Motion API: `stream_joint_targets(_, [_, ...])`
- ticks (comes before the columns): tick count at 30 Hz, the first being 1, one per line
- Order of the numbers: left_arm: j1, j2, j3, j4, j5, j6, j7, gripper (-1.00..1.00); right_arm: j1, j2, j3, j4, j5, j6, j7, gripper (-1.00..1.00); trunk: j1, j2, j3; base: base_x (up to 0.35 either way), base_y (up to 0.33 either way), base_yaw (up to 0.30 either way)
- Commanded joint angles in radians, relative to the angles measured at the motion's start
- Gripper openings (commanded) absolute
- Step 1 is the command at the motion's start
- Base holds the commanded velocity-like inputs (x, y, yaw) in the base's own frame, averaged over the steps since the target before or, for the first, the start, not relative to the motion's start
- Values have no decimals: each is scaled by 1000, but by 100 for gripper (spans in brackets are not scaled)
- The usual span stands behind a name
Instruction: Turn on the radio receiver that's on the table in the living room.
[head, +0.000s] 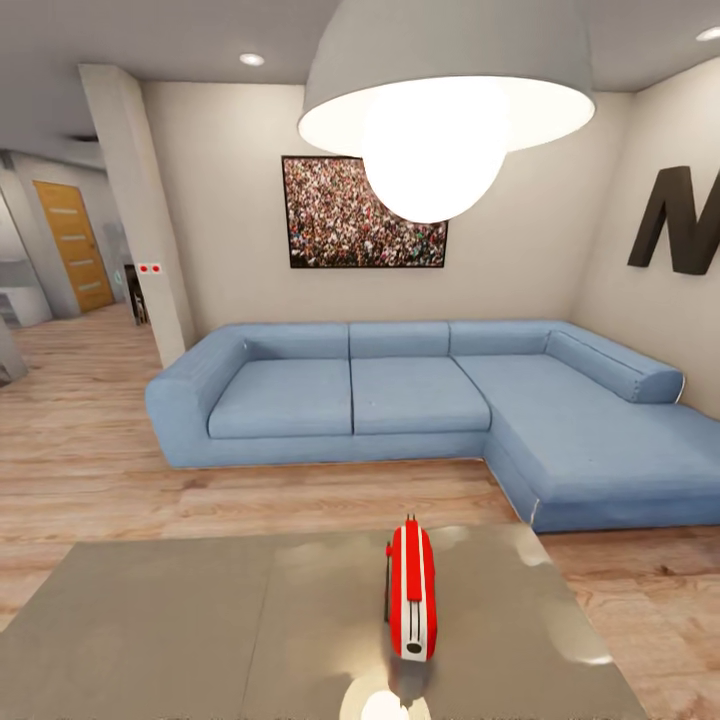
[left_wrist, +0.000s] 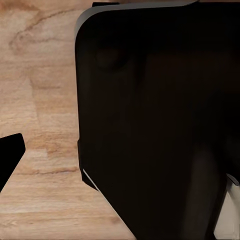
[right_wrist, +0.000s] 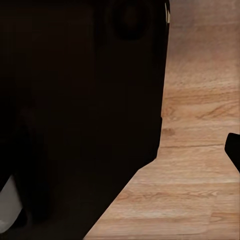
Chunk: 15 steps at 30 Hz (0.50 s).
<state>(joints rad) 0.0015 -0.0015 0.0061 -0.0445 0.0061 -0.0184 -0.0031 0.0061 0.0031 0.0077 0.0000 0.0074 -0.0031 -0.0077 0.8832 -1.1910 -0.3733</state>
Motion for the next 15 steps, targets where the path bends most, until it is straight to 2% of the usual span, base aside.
stream_joint_targets(1, [0, 0, 0, 0, 0, 0, 0, 100, 0, 0, 0, 0, 0, 0, 0, 100, 0, 0, -2, 0, 0, 0])
stream_joint_targets(15, [0, 0, 0, 0, 0, 0, 0, 100, 0, 0, 0, 0, 0, 0, 0, 100, 0, 0, -24, 0, 0, 0])
